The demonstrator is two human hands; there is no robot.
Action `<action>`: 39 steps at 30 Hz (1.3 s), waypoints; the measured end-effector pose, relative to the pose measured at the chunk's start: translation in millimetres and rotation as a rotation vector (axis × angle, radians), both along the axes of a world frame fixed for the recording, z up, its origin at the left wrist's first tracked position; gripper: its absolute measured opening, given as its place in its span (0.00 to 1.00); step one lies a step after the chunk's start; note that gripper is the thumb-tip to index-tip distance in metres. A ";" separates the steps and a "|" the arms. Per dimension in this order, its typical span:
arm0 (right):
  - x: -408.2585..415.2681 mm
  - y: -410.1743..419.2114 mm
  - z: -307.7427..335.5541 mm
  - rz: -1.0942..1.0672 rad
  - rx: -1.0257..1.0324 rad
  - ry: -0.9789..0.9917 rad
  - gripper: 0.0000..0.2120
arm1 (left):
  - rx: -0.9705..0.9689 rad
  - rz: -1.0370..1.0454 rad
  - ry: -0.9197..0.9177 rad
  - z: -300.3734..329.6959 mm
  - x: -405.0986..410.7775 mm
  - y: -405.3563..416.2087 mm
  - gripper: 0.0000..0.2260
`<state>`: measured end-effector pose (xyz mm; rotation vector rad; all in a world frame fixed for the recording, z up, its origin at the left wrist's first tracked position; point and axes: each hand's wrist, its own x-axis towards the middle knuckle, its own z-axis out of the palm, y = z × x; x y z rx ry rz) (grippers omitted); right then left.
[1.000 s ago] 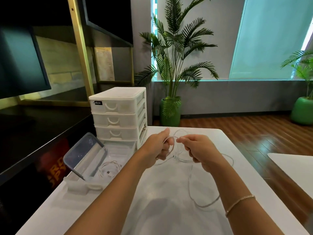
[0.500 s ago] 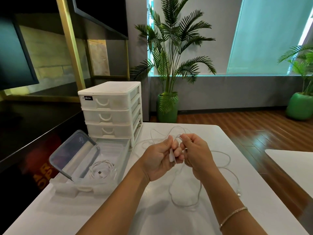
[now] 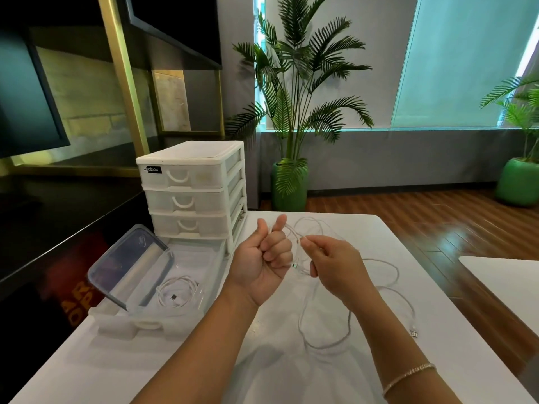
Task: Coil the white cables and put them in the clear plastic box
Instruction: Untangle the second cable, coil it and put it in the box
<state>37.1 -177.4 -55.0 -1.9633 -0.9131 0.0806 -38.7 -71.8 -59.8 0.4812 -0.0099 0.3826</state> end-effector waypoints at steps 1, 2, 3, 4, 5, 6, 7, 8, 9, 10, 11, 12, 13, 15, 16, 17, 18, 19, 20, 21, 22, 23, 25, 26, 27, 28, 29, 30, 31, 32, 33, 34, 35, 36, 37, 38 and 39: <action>-0.9 -0.9 0.4 0.000 -0.068 -0.085 0.14 | -0.014 0.019 -0.005 0.1 -0.4 1.2 0.21; -2.3 -1.9 0.8 -0.001 -0.130 -0.145 0.14 | -0.015 0.038 -0.001 0.7 -1.2 1.8 0.20; -3.9 -2.4 1.3 -0.004 -0.190 -0.180 0.14 | -0.011 0.052 0.006 1.0 -1.5 2.5 0.20; -6.0 -2.6 1.6 -0.004 -0.259 -0.203 0.15 | -0.005 0.062 0.013 1.1 -1.7 3.1 0.20; -8.4 -2.6 2.3 0.007 -0.335 -0.224 0.15 | 0.004 0.070 0.023 1.2 -1.6 3.5 0.20; -10.5 -2.7 3.0 0.028 -0.409 -0.237 0.16 | 0.024 0.082 0.036 1.7 -1.7 3.4 0.19; -12.2 -2.2 3.5 0.056 -0.467 -0.237 0.16 | 0.064 0.104 0.059 2.1 -1.9 2.9 0.19; -13.9 -2.5 4.5 0.086 -0.507 -0.228 0.17 | 0.128 0.137 0.093 2.3 -1.9 2.0 0.19; -15.1 -3.2 5.3 0.116 -0.536 -0.214 0.16 | 0.214 0.184 0.139 1.6 -1.3 1.6 0.19; -15.6 -4.1 5.6 0.142 -0.553 -0.204 0.16 | 0.308 0.235 0.186 1.0 -1.0 1.1 0.19; -16.0 -4.8 5.6 0.163 -0.558 -0.194 0.16 | 0.398 0.281 0.229 -0.3 -0.2 1.1 0.19; -16.2 -5.4 5.3 0.176 -0.550 -0.185 0.15 | 0.475 0.312 0.267 -1.0 -0.2 0.9 0.19; -17.1 -5.5 5.5 0.183 -0.530 -0.178 0.14 | 0.537 0.329 0.296 -1.4 -0.4 0.4 0.18; -18.4 -4.8 6.2 0.193 -0.497 -0.166 0.12 | 0.656 0.352 0.341 -2.0 -2.0 -1.3 0.13; -18.9 -4.3 6.4 0.201 -0.485 -0.159 0.12 | 0.731 0.360 0.370 -2.2 -2.8 -2.5 0.13; -19.1 -3.7 6.5 0.208 -0.472 -0.152 0.12 | 0.806 0.362 0.407 -2.4 -2.6 -3.4 0.14; -18.9 -4.0 7.3 0.213 -0.463 -0.151 0.12 | 0.873 0.362 0.438 -2.7 -2.1 -4.0 0.15; -18.5 -5.0 8.7 0.217 -0.455 -0.151 0.12 | 0.919 0.364 0.449 -3.7 -0.9 -4.7 0.14; -17.6 -6.9 10.4 0.216 -0.441 -0.143 0.11 | 0.962 0.364 0.454 -4.6 -0.2 -5.4 0.13; -16.6 -9.3 12.6 0.209 -0.424 -0.124 0.11 | 1.018 0.360 0.457 -6.2 0.6 -5.1 0.14; -14.8 -12.1 14.3 0.200 -0.406 -0.094 0.10 | 1.085 0.351 0.459 -6.4 0.1 -5.3 0.17; -13.7 -15.0 16.9 0.190 -0.383 -0.059 0.10 | 1.148 0.336 0.456 -6.0 -0.9 -6.1 0.19; -11.9 -18.6 21.2 0.185 -0.341 0.029 0.09 | 1.236 0.295 0.450 -5.4 -1.9 -7.0 0.19; -12.1 -20.5 23.2 0.191 -0.317 0.091 0.08 | 1.271 0.278 0.456 -5.2 -2.2 -7.4 0.19; -12.3 -22.3 25.2 0.198 -0.279 0.165 0.09 | 1.307 0.266 0.466 -6.0 -2.0 -7.1 0.19; -11.4 -24.8 27.0 0.205 -0.229 0.236 0.10 | 1.336 0.250 0.485 -7.5 -2.1 -6.8 0.18; -10.1 -27.8 29.1 0.208 -0.172 0.290 0.11 | 1.348 0.223 0.494 -10.6 -1.7 -6.1 0.18; -7.9 -30.5 30.7 0.199 -0.113 0.323 0.12 | 1.347 0.191 0.494 -12.3 -2.4 -6.7 0.17; -5.8 -32.5 32.3 0.174 -0.057 0.338 0.12 | 1.340 0.169 0.487 -13.7 -2.9 -7.0 0.17; -3.5 -33.6 32.3 0.141 -0.012 0.337 0.13 | 1.332 0.158 0.481 -14.0 -3.5 -6.9 0.17; -2.8 -33.9 32.4 0.113 0.024 0.324 0.13 | 1.327 0.153 0.468 -13.8 -3.9 -6.9 0.16; -1.9 -32.5 30.7 0.096 0.054 0.306 0.14 | 1.324 0.148 0.453 -13.5 -3.7 -6.9 0.17; -2.3 -30.9 29.6 0.088 0.083 0.294 0.14 | 1.315 0.139 0.434 -13.1 -3.0 -7.4 0.19; -2.6 -29.1 27.9 0.080 0.109 0.285 0.14 | 1.298 0.125 0.418 -12.8 -2.2 -8.3 0.20; -3.2 -27.1 26.8 0.067 0.135 0.281 0.13 | 1.274 0.111 0.402 -12.7 -1.8 -9.1 0.20; -3.3 -25.6 25.5 0.049 0.157 0.273 0.13 | 1.242 0.098 0.389 -12.3 -2.0 -9.4 0.20; -3.2 -24.3 24.5 0.028 0.176 0.260 0.13 | 1.212 0.089 0.378 -11.6 -2.4 -9.6 0.21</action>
